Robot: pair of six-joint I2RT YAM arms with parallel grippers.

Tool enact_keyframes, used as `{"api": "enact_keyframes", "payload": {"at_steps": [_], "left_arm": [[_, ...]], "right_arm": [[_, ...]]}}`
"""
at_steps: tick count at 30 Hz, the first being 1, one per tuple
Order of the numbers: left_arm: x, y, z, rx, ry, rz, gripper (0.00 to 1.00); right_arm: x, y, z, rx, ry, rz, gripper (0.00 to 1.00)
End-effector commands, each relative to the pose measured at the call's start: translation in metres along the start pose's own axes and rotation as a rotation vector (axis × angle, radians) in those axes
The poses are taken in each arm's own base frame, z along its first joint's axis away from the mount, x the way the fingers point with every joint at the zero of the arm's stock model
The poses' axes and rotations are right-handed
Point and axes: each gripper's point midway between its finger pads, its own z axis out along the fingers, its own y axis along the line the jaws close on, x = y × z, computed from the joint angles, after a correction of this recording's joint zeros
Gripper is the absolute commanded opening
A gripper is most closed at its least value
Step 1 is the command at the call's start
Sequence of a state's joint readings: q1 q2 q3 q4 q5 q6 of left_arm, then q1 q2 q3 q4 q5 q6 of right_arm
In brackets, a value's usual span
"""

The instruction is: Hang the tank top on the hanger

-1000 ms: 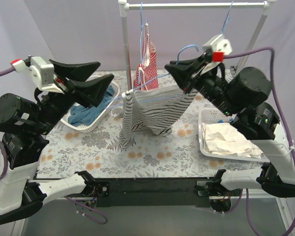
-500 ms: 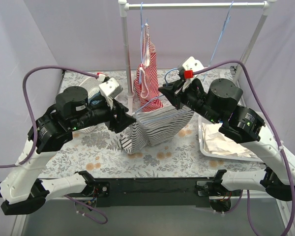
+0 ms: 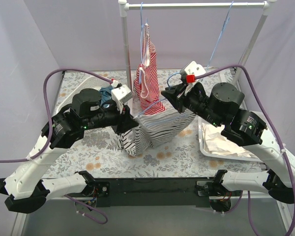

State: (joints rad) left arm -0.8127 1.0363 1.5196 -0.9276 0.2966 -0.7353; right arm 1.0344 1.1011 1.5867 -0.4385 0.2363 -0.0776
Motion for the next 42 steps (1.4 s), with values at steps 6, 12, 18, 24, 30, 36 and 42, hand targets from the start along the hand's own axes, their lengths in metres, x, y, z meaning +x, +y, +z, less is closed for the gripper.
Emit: {"api": "enact_keyframes", "payload": {"at_steps": [6, 12, 18, 24, 30, 36, 42], "left_arm": [[0.007, -0.003, 0.024, 0.066, -0.015, -0.002, 0.00], [0.005, -0.002, 0.027, 0.070, -0.107, -0.002, 0.00], [-0.002, -0.004, 0.021, 0.074, -0.196, 0.017, 0.00], [0.002, -0.002, 0.016, 0.054, -0.202, 0.021, 0.00], [0.007, 0.011, 0.019, -0.016, -0.194, -0.036, 0.00], [0.012, 0.023, 0.021, -0.088, -0.169, -0.079, 0.00], [0.008, 0.025, 0.025, -0.095, -0.185, -0.110, 0.00]], "right_arm": [[-0.009, -0.008, -0.005, 0.046, -0.056, 0.011, 0.01], [-0.003, -0.018, -0.011, 0.105, -0.051, 0.048, 0.07], [0.012, -0.015, -0.016, 0.094, -0.038, 0.079, 0.41], [0.019, -0.010, -0.016, 0.077, -0.031, 0.103, 0.64], [0.025, -0.009, -0.023, 0.071, -0.022, 0.130, 0.80], [0.048, -0.026, -0.050, 0.169, -0.009, 0.203, 0.85], [0.071, -0.031, -0.076, 0.210, -0.024, 0.307, 0.93]]}}
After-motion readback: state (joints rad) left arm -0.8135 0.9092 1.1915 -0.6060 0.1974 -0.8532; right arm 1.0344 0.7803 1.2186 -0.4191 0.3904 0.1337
